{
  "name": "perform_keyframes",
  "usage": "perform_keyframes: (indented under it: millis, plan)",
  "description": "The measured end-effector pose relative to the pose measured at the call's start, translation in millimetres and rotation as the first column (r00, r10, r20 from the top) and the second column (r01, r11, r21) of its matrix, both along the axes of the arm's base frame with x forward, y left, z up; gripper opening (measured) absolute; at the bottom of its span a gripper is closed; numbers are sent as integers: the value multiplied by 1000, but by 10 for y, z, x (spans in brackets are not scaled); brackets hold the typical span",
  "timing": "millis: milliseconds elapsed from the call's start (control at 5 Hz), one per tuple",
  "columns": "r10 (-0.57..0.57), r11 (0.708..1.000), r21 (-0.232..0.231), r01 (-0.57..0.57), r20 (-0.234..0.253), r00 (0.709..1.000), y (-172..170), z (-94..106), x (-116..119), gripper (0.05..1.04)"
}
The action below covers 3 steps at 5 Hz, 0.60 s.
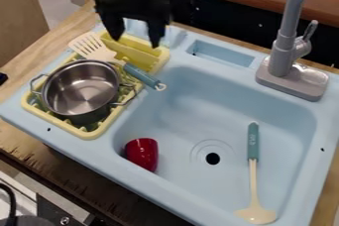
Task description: Move the silver pot to the top left side of the sink
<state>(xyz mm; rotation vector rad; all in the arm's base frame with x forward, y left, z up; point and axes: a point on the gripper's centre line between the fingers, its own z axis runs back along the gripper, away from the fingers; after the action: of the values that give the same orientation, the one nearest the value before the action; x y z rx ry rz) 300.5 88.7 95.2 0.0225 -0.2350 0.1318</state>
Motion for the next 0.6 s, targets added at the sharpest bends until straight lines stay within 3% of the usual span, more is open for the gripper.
perform_keyframes:
  millis: [200, 600]
  plan:
    - [-237, 971, -10, 237, -45, 970, 159, 2, -148, 990]
    - [-459, 886, 35, 463, -82, 885, 467, -25, -404, 990]
